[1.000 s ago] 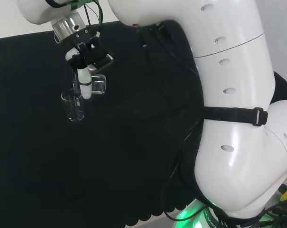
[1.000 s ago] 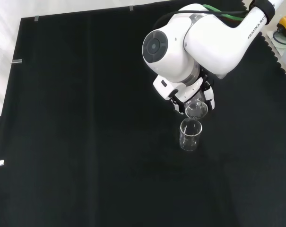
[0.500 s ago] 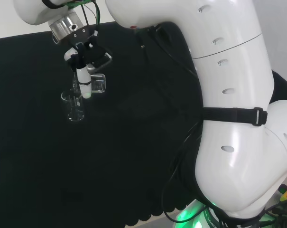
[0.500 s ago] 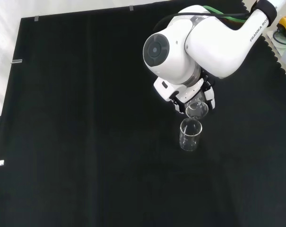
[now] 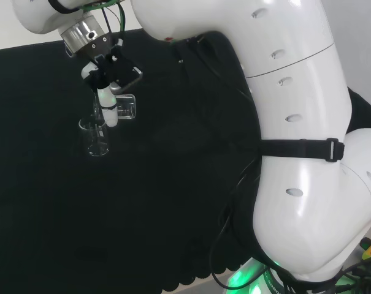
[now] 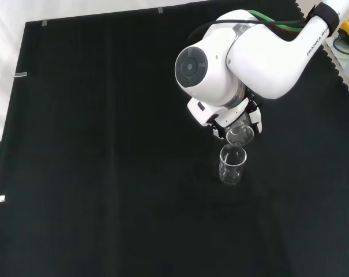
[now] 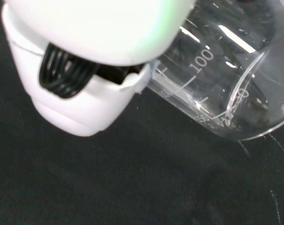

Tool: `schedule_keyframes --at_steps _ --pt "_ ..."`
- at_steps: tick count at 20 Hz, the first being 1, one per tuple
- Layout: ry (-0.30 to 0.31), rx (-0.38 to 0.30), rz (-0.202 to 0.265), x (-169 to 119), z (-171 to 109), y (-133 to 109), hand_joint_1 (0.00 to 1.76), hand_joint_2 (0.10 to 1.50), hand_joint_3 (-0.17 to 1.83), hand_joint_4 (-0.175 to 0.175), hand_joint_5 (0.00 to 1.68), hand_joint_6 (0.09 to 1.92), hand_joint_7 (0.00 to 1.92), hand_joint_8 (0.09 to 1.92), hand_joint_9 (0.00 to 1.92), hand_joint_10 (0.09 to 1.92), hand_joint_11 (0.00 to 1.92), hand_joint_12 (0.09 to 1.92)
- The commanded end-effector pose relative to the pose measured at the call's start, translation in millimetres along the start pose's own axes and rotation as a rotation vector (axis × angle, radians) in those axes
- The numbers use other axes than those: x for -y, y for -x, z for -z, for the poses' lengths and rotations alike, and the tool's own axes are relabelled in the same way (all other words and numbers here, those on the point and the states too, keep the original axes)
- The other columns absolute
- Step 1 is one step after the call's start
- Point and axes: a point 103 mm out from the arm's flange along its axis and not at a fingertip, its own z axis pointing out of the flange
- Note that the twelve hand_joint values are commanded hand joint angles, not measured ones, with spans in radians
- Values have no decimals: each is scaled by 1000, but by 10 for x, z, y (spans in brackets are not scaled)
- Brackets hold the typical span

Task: Pour the water from the handheld beaker into the one on the table.

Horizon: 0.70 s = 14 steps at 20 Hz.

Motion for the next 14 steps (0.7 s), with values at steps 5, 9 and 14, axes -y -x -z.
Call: schedule_keyframes --at_steps 5,9,14 --pt "-12 35 -8 4 3 -47 1440 558 683 -175 1445 310 1639 87 1457 342 1272 708" --pt "-14 46 -10 7 22 -81 1440 558 683 -175 1445 311 1639 87 1457 342 1272 708" --pt "-16 57 -15 7 37 -108 1440 558 683 -175 1444 312 1639 87 1456 344 1272 707"
